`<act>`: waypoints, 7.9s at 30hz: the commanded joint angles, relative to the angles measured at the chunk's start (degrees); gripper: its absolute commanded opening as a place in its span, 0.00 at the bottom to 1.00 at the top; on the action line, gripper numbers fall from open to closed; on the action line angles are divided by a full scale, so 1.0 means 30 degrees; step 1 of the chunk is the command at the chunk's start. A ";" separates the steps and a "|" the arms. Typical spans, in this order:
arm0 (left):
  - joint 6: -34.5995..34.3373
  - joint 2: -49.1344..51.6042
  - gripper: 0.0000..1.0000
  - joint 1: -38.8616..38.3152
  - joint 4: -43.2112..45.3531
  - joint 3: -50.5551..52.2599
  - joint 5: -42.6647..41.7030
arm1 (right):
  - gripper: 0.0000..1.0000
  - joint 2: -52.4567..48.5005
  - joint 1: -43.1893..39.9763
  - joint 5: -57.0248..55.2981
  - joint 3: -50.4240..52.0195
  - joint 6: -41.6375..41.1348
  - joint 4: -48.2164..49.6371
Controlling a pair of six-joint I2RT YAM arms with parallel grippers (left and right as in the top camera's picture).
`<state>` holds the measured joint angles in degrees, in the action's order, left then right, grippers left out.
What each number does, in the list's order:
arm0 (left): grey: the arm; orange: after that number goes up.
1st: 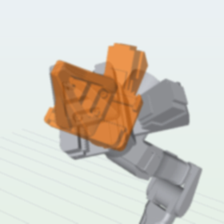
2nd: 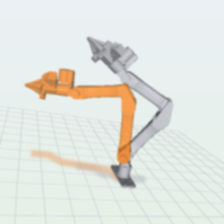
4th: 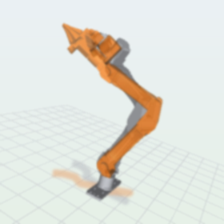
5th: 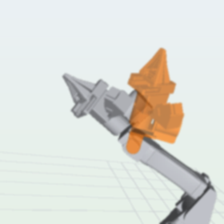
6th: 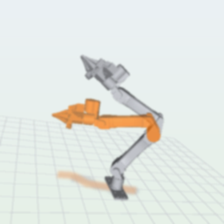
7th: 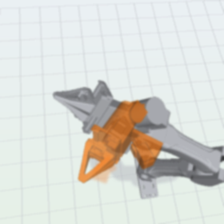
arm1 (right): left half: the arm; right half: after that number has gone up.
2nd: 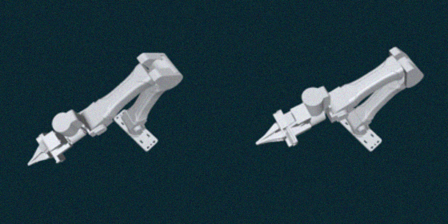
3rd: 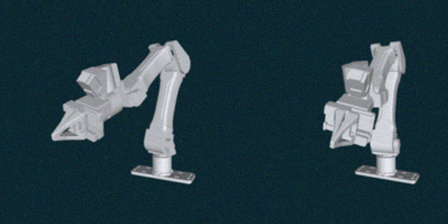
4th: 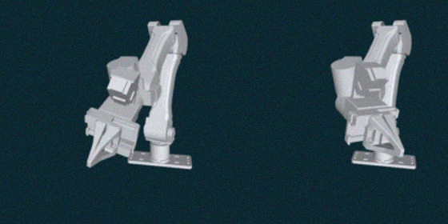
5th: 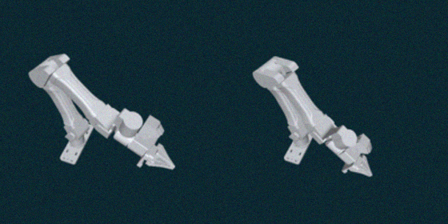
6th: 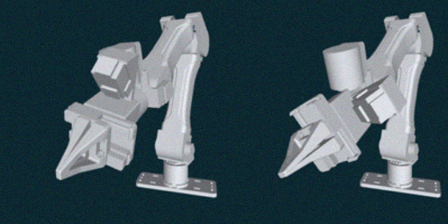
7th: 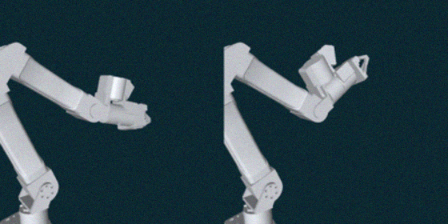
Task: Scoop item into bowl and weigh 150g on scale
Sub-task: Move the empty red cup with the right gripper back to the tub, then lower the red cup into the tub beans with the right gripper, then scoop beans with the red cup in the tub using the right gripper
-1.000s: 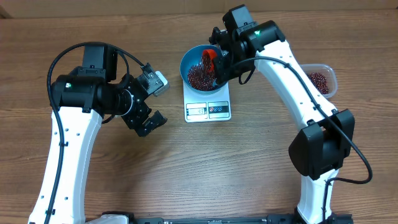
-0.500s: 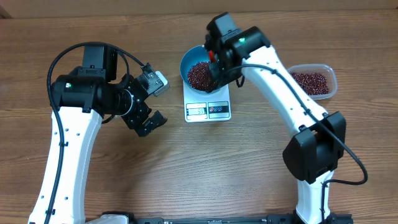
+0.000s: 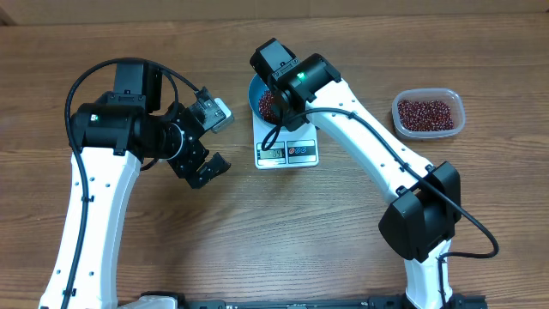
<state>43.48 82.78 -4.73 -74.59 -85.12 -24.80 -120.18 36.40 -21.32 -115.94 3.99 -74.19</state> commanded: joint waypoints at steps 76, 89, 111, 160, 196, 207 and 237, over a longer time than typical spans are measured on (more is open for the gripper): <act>-0.0138 -0.0240 1.00 0.0073 0.0015 -0.0379 -0.0036 | 0.04 0.4160 -2.1056 1.5467 0.9413 -0.8480 0.3796; -0.0138 -0.0240 1.00 0.0073 0.0015 -0.0379 -0.0036 | 0.11 0.4160 -2.1056 1.4236 0.9406 -0.8488 0.4874; -0.0138 -0.0240 1.00 0.0073 0.0015 -0.0379 -0.0036 | 0.26 0.4160 -2.1048 1.4141 0.9406 -0.8918 0.6069; -0.0138 -0.0240 1.00 0.0073 0.0015 -0.0379 -0.0036 | 0.04 0.4342 -2.1034 1.6305 0.9187 -0.2368 0.4087; -0.0138 -0.0240 1.00 0.0073 0.0015 -0.0386 -0.0036 | 0.04 0.6477 -1.3988 0.2011 0.9056 -0.0838 0.4597; -0.0138 -0.0240 1.00 0.0073 0.0015 -0.0379 -0.0036 | 0.04 0.5850 -1.2721 -0.1304 0.9056 -0.3286 0.4335; -0.0138 -0.0233 1.00 0.0073 0.0015 -0.0379 -0.0036 | 0.04 0.4546 -1.2794 -0.0576 1.0134 -0.3402 0.5646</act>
<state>43.48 82.78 -4.73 -74.59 -85.12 -24.77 -105.69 -2.00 -22.70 -85.91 -5.78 -57.34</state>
